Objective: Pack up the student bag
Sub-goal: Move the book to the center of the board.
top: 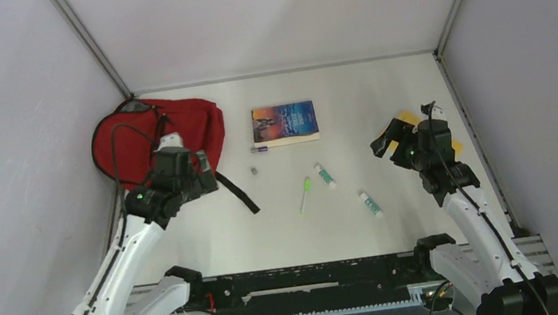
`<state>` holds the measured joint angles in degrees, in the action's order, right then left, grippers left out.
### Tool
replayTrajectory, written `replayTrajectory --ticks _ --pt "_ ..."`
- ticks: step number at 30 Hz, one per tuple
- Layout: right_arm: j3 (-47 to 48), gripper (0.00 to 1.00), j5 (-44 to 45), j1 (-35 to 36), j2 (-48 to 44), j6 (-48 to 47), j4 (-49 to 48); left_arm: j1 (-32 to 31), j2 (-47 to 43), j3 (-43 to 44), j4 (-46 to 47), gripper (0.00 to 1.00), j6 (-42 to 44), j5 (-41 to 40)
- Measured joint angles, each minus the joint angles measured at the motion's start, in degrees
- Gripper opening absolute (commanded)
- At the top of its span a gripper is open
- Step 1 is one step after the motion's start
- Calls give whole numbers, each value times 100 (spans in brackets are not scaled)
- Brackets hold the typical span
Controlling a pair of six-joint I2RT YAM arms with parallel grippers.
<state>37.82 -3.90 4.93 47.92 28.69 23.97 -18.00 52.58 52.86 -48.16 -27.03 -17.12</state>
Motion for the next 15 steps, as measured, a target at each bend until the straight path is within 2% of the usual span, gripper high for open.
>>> replayTrajectory --ticks 3,6,10,15 --pt "-39 100 -118 129 66 188 -140 -717 317 72 33 100 24 -131" --pt "-39 100 -57 634 227 345 -330 -1161 748 116 210 100 35 -31" --pt "-39 100 66 1539 640 540 -564 -1215 1056 116 638 100 33 350" --pt "-39 100 365 2284 1174 780 -590 -1167 1073 140 1432 100 35 566"
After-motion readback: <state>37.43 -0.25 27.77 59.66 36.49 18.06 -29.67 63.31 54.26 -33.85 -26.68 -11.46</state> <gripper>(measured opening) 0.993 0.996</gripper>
